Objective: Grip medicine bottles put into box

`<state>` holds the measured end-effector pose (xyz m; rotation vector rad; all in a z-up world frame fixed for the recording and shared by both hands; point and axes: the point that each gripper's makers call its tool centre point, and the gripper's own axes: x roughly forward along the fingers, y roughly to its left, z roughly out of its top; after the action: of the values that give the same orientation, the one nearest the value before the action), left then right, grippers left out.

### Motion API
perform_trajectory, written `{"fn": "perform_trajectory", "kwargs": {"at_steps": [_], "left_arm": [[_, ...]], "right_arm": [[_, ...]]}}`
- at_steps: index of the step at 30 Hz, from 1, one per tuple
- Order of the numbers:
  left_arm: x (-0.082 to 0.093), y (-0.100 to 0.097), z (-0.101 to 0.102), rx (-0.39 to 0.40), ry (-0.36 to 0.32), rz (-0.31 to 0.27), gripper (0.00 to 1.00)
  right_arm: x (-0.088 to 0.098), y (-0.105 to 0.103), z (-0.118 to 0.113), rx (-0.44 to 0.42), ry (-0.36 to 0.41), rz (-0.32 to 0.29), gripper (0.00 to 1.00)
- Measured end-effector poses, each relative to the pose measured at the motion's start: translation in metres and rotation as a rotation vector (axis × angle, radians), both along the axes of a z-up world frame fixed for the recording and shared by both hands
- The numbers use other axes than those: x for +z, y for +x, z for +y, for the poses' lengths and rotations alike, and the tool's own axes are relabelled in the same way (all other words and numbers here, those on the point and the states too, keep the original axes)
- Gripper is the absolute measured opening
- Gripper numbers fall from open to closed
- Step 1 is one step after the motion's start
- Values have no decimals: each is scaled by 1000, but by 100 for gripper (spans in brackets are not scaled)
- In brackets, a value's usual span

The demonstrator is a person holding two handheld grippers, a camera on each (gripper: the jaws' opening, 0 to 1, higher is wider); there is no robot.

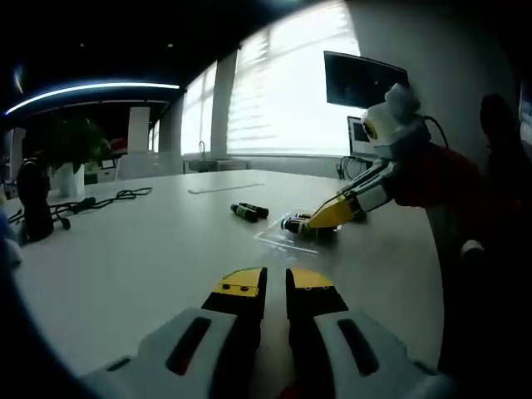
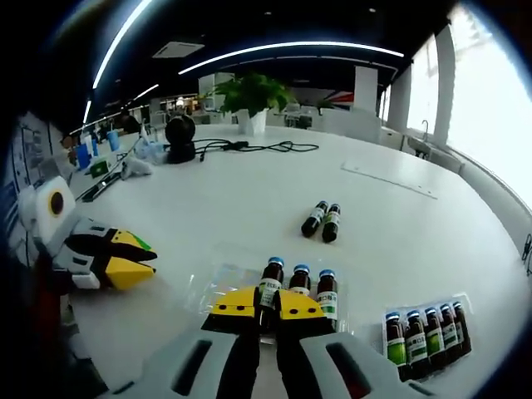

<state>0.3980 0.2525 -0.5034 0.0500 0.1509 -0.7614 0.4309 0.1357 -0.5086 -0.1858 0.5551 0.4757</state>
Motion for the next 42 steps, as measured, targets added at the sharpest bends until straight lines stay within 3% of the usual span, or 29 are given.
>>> {"fn": "perform_trajectory", "kwargs": {"at_steps": [11, 27, 30, 33, 35, 42], "left_arm": [[-1, 0, 0, 1, 5, -1, 4], [-1, 0, 0, 2, 5, -2, 4], [-1, 0, 0, 2, 4, -2, 4], [-1, 0, 0, 1, 2, -1, 4], [-1, 0, 0, 0, 3, -2, 4], [0, -1, 0, -2, 1, -3, 4]], "right_arm": [[-2, 5, -1, -1, -31, -30, 1], [-9, 1, 1, 0, -71, -28, 0], [-4, 3, 1, -30, 27, -34, 0], [-1, 6, -2, -38, 39, -42, 0], [2, 9, -7, -37, -6, -70, 0], [0, 10, -9, -10, -51, -82, 3]]}}
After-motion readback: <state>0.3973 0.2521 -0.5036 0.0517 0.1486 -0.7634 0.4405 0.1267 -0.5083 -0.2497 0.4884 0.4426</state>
